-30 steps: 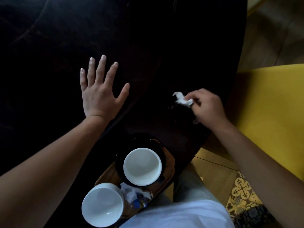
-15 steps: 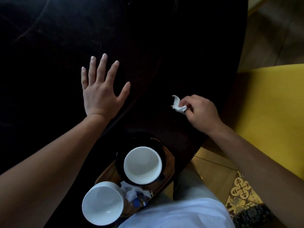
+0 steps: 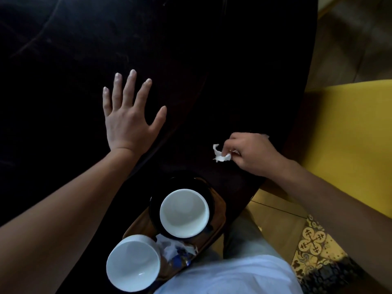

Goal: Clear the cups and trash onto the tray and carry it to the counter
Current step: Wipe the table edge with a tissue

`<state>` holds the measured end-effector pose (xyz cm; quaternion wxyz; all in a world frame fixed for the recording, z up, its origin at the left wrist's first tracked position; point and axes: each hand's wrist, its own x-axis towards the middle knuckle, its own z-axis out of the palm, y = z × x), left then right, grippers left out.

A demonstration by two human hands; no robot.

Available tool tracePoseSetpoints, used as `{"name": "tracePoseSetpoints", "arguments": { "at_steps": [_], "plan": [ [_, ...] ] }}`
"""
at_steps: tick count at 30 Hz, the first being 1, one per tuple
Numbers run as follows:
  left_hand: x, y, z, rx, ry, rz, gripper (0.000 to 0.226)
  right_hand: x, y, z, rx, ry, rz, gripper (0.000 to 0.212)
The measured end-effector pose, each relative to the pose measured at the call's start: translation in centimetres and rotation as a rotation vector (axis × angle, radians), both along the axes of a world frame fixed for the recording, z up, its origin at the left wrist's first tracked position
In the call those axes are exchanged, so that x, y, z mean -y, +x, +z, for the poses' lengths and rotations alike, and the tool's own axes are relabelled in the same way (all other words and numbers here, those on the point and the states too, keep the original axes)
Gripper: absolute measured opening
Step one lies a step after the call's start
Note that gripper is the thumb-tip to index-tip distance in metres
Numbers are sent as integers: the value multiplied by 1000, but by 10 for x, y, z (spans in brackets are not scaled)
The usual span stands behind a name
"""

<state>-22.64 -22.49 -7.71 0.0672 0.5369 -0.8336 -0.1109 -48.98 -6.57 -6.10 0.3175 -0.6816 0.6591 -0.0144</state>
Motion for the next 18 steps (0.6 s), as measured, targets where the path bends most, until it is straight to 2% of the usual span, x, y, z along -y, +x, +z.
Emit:
{"name": "tracePoseSetpoints", "arguments": {
  "at_steps": [5, 7, 10, 14, 16, 18],
  "plan": [
    [0, 0, 0, -9, 0, 3, 68, 36, -12, -2, 14, -177, -280, 18],
    [0, 0, 0, -5, -1, 1, 68, 37, -3, -5, -11, -151, -268, 18],
    [0, 1, 0, -5, -1, -2, 68, 11, 17, -8, 54, -86, -194, 23],
    [0, 0, 0, -6, 1, 0, 69, -27, 30, -3, 112, 1, -76, 16],
    [0, -1, 1, -7, 0, -2, 69, -25, 23, -2, 131, -16, -109, 18],
    [0, -1, 1, -7, 4, -1, 68, -7, 9, -3, 124, -106, -241, 19]
  ]
}}
